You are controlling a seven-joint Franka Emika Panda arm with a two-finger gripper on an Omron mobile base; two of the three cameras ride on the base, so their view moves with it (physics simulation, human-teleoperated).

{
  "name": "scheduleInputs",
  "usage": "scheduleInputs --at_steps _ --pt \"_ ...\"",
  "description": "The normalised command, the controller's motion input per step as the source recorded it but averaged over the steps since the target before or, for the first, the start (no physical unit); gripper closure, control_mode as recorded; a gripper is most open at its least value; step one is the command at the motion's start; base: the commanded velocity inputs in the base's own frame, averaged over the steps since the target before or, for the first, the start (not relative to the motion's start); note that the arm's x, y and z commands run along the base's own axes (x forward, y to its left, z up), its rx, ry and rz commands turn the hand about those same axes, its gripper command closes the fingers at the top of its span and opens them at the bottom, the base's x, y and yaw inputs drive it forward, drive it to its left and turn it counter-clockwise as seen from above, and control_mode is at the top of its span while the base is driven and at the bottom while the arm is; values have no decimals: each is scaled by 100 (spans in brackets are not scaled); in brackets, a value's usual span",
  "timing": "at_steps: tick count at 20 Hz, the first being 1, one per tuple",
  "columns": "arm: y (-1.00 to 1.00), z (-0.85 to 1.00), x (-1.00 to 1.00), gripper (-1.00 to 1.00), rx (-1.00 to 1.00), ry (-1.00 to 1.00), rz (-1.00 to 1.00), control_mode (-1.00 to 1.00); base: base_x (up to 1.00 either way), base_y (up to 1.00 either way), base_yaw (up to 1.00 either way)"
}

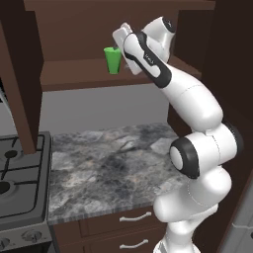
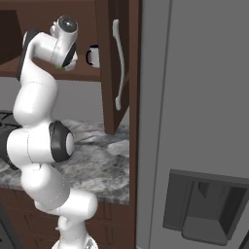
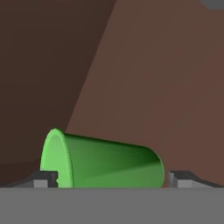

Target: There is a tray on the dining counter. Grab the cup, mug, and pitcher and place them on the tray. The pitcher may be placed next to the tray if it cannot fit the tray.

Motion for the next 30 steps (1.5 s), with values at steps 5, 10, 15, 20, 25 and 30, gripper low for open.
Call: scheduleInputs --at_steps 5,10,15,20,25,30 --pt "0 -17 0 -100 0 0 0 -100 0 0 0" --pt "0 -5 3 -100 0 0 0 -100 0 0 0" --pt "0 -23 -1 -100 0 0 0 -100 0 0 0" --pt "-6 -47 -32 -100 0 0 0 -100 0 0 0" --pt "-4 -60 -36 -100 0 0 0 -100 0 0 0" --pt "-5 -46 -3 -100 0 2 0 -100 0 0 0"
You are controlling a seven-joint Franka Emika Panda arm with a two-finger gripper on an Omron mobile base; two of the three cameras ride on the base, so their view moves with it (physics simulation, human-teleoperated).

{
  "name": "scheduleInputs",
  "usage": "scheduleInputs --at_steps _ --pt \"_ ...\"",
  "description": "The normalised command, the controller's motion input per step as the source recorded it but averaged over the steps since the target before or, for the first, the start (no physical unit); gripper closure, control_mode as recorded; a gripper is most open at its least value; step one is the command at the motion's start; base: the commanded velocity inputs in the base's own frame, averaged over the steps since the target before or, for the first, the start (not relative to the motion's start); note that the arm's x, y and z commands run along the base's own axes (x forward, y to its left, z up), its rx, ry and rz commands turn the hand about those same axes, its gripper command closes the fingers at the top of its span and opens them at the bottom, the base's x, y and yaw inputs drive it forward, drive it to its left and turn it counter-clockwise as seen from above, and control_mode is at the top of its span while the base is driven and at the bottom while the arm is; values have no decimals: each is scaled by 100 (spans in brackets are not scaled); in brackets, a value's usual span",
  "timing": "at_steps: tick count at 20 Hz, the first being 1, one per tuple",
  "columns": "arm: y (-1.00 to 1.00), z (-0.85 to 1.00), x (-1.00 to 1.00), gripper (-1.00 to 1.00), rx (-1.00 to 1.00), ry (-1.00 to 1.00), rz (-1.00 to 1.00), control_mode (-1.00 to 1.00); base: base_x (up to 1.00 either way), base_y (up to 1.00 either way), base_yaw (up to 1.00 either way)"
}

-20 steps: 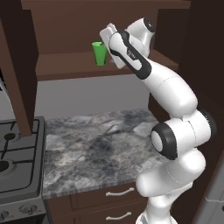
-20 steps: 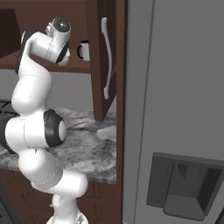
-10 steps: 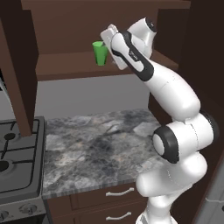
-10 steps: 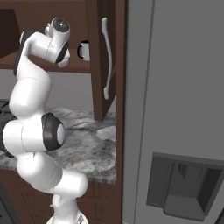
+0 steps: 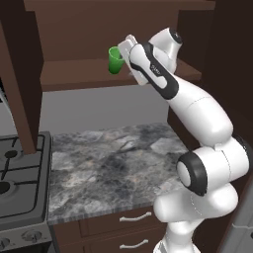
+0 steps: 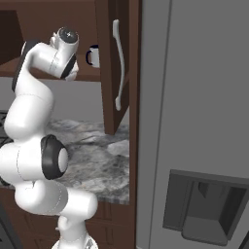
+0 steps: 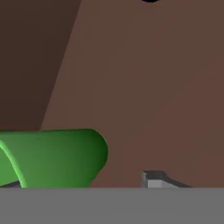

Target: There is a tray on the dining counter. Grab the cup, mug, and pitcher and place them on the tray. The pitcher may be placed next to the tray if it cannot fit the tray.

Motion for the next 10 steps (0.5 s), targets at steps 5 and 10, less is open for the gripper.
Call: scheduleInputs --at_steps 5,10 --pt "0 -3 26 100 0 0 -2 -100 0 0 0" --pt "0 0 20 100 0 0 -1 -100 0 0 0"
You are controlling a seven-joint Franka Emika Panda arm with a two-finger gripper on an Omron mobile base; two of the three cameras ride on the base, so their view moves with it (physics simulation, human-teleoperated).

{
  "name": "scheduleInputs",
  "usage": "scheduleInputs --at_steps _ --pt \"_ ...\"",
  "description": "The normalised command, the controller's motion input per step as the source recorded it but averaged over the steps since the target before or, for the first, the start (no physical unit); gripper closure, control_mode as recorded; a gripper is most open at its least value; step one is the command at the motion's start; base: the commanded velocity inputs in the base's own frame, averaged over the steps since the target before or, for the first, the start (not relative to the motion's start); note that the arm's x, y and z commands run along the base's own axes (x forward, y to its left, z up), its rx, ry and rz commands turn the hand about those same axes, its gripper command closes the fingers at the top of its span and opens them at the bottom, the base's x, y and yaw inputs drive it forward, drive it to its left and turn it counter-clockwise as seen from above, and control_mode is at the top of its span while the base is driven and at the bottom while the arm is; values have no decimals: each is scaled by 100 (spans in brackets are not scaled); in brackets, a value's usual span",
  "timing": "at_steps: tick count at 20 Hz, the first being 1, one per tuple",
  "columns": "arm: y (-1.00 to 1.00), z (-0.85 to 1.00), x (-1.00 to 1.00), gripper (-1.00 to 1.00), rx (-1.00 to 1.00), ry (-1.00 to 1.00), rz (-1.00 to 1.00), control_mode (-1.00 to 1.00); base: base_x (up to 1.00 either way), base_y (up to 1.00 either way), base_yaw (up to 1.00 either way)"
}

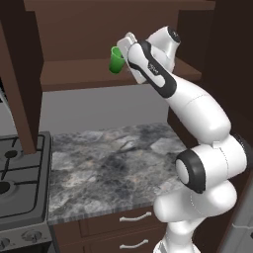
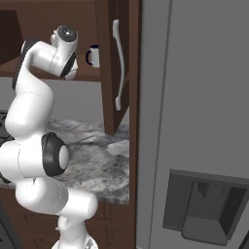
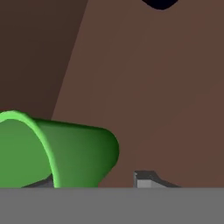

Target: There is a tray on the dining counter. Grab the cup, mug, and pitcher and place them on the tray. The pitcher may be placed next to the tray if it cannot fit the tray.

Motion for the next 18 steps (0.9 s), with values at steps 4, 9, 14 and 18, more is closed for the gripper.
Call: scheduleInputs --at_steps 4,9,14,18 --pt "-3 0 0 100 0 0 -2 -100 0 0 0" --pt "-6 0 0 100 0 0 -3 -100 0 0 0" --pt "-13 0 0 100 0 -2 -6 -100 0 0 0" --pt "-3 17 -20 100 0 -18 -9 -100 0 0 0"
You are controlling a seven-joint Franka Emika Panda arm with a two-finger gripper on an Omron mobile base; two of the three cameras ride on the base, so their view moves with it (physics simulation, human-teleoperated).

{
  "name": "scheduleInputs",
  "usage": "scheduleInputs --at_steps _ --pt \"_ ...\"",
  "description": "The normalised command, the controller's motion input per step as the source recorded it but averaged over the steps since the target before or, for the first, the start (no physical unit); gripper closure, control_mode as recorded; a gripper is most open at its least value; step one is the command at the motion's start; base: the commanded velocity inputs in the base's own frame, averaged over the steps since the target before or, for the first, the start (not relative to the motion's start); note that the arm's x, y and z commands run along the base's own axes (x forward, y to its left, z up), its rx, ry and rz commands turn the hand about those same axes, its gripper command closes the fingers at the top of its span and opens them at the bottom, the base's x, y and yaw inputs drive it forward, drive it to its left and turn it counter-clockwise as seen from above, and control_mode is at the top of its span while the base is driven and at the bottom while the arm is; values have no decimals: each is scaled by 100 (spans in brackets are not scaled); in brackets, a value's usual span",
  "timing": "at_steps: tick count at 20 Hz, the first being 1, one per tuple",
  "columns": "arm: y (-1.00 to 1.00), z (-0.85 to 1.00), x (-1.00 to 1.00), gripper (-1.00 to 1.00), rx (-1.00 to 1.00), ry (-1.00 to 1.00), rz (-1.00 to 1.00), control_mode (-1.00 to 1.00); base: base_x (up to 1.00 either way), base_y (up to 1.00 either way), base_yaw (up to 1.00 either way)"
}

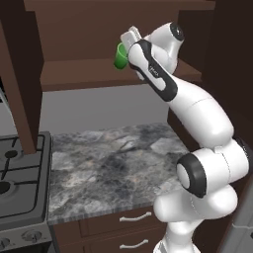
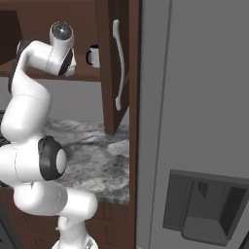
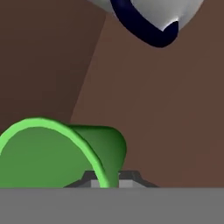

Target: There is a tray on the dining counter. Grab the cup, mug, and pitcher and place them on the tray. The pitcher may be placed next to the tray if it cannot fit the tray.

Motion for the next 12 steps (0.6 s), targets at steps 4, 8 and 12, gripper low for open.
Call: scheduleInputs --at_steps 4,8,12 --pt "-1 40 -69 100 4 -8 -9 -100 0 0 0" --pt "-15 35 -99 100 14 3 -11 -100 0 0 0" --pt "-34 73 -98 100 20 18 -10 -100 0 0 0"
